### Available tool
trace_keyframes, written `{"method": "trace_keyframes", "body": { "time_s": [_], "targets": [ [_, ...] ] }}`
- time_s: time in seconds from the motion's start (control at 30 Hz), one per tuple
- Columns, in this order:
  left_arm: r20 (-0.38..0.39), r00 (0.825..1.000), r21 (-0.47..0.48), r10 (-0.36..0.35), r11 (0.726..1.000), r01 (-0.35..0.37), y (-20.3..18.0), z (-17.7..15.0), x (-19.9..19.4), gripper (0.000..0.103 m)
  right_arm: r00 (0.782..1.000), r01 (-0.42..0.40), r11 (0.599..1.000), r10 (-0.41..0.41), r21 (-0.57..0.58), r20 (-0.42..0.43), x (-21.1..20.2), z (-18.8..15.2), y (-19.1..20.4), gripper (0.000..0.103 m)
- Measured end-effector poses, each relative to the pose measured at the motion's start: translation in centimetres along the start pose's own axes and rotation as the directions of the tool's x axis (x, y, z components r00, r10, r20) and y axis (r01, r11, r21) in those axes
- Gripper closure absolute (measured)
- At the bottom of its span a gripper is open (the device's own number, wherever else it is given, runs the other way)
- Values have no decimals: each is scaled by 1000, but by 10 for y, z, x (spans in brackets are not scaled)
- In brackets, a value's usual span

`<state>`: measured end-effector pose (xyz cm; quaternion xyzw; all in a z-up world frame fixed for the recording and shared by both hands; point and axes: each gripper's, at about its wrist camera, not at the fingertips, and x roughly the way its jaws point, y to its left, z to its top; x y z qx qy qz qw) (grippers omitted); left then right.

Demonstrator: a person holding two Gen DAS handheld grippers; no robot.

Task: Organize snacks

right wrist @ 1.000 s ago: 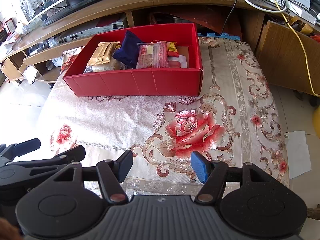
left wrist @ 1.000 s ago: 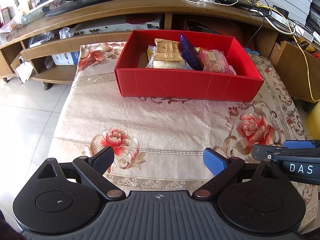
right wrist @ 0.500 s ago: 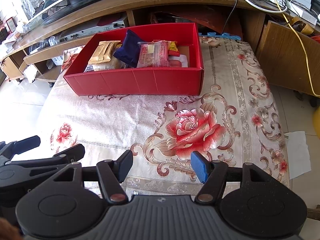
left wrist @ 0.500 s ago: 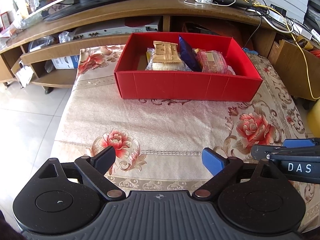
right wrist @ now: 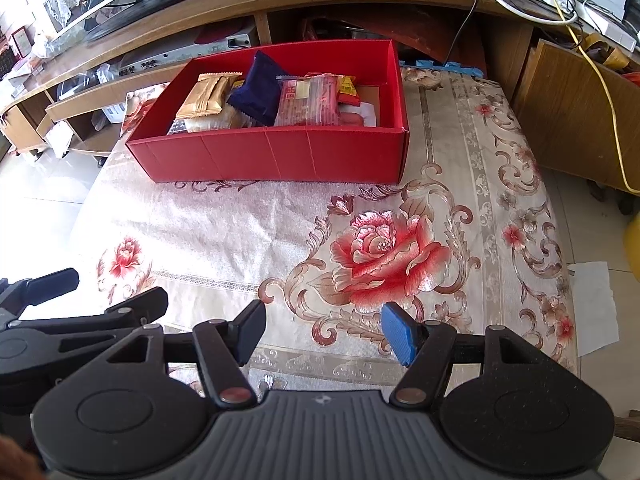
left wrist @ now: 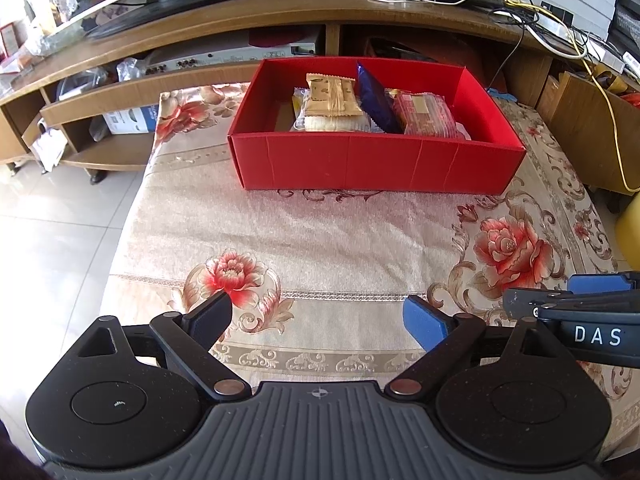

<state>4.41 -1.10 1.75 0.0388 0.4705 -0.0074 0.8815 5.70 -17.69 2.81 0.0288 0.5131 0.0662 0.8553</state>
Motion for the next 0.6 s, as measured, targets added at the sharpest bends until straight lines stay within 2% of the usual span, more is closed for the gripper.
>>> {"method": "trace_keyframes", "body": {
  "time_s": [0.6],
  "targets": [
    [-9,1000,-5,11,1000,-11,0,-3,-1,6,1000,-2,1000,2,-4,-11,0,-2,1,43]
  ]
}}
